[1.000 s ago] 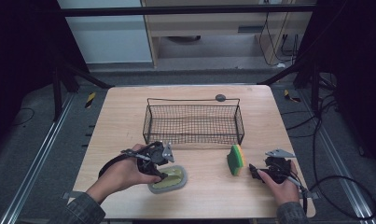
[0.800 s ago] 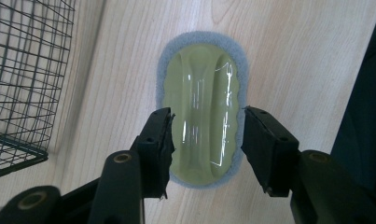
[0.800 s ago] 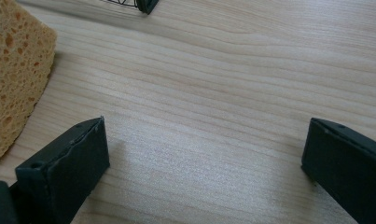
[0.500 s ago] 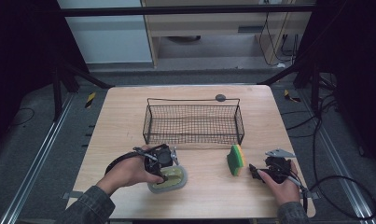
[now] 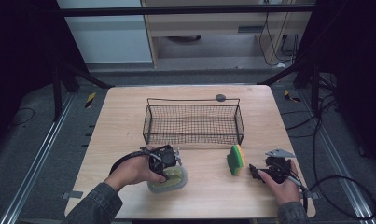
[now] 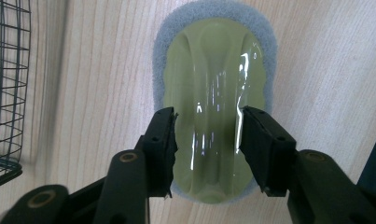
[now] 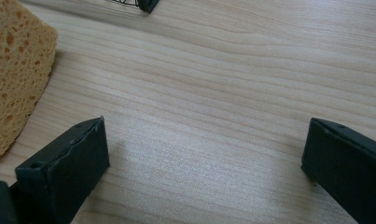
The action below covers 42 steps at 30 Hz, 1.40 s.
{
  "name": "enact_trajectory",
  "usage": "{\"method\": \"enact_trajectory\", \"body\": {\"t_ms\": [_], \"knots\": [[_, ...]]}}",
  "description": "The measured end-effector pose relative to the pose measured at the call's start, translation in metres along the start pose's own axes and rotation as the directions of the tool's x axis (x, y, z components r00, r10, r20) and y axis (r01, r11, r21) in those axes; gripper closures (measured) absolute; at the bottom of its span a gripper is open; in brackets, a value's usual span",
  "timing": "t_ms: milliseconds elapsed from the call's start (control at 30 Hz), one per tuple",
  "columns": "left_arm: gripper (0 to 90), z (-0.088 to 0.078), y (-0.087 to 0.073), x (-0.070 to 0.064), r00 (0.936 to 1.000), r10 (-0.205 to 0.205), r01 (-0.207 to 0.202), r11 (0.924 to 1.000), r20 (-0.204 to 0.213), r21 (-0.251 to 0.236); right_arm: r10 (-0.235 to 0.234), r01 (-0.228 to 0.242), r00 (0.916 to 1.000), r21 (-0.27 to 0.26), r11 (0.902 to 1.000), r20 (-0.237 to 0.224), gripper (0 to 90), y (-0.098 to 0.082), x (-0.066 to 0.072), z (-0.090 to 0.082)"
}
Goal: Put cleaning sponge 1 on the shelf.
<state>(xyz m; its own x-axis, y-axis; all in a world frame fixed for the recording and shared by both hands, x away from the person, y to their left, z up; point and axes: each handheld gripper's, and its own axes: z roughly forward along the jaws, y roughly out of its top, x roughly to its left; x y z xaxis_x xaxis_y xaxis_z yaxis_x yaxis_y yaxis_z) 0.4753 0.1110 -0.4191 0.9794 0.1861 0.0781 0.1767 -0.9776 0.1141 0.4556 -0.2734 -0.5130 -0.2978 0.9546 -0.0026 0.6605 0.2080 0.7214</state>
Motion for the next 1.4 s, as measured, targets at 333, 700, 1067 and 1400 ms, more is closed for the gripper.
{"method": "enact_trajectory", "body": {"t_ms": [333,700,1067,1400], "knots": [[58.4,0.005,0.001,0.001,0.9999,0.013,-0.013,0.9999,0.008,0.001,0.000,0.000,1.0000,0.002,1.0000,-0.001,0.9,0.000,0.000,0.000],[62.5,0.011,0.003,0.001,0.9996,0.016,-0.017,0.9997,0.023,0.020,0.000,0.000,1.0000,0.001,1.0000,-0.002,0.9,0.000,0.000,0.000],[70.6,0.006,-0.002,0.000,0.9996,0.021,-0.021,0.9998,0.021,0.000,-0.001,0.001,1.0000,0.000,1.0000,-0.002,0.9,0.000,0.000,0.000],[70.6,-0.014,-0.012,-0.003,0.9993,0.033,-0.034,0.9985,-0.019,-0.044,-0.003,0.003,1.0000,-0.003,1.0000,-0.002,0.9,0.000,0.000,0.000]]}}
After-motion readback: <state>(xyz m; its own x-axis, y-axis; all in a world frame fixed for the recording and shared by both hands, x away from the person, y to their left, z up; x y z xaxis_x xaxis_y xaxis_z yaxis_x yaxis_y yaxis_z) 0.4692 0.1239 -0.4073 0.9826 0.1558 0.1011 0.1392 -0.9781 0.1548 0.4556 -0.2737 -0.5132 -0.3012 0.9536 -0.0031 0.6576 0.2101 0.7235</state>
